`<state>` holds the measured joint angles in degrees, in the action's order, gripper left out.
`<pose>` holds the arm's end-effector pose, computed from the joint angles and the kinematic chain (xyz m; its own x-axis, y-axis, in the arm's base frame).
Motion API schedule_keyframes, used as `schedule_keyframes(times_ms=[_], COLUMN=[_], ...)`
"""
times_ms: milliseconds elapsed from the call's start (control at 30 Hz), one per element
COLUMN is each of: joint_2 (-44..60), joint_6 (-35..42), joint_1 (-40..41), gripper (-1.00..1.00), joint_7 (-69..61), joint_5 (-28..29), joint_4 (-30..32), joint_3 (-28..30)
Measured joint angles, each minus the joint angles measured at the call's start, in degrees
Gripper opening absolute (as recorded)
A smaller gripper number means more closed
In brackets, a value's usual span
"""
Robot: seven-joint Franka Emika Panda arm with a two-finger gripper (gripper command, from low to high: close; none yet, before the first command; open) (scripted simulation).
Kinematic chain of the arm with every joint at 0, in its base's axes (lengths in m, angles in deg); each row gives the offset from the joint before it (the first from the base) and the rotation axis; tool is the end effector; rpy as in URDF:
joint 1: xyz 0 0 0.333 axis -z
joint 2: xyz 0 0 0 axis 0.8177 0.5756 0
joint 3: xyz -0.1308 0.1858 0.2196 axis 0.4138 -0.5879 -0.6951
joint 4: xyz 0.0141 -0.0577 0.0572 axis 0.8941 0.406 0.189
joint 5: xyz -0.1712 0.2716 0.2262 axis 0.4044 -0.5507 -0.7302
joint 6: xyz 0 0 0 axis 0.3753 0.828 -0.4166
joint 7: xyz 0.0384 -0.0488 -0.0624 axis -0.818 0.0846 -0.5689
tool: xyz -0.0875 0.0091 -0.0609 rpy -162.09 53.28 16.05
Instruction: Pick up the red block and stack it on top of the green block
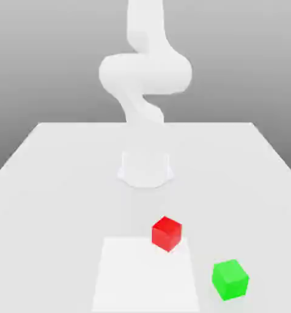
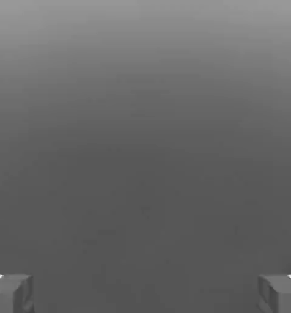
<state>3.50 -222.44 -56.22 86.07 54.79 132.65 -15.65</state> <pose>0.3720 0.0121 0.6611 0.5705 -0.6491 0.5032 -0.4856 -0.7607 -0.4307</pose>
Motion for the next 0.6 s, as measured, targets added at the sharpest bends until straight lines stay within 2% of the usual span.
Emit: schedule_keyframes(times_ms=[367,600], joint_2=[18.7,34.1], joint_6=[-15.1,-27.5], joint_1=[-6.8,-12.1], gripper=[0.00,0.00], joint_7=[-18.5,-35.5], joint_5=[3.8,1.9], joint_4=[20.0,33.4], joint_3=[2.3,6.0])
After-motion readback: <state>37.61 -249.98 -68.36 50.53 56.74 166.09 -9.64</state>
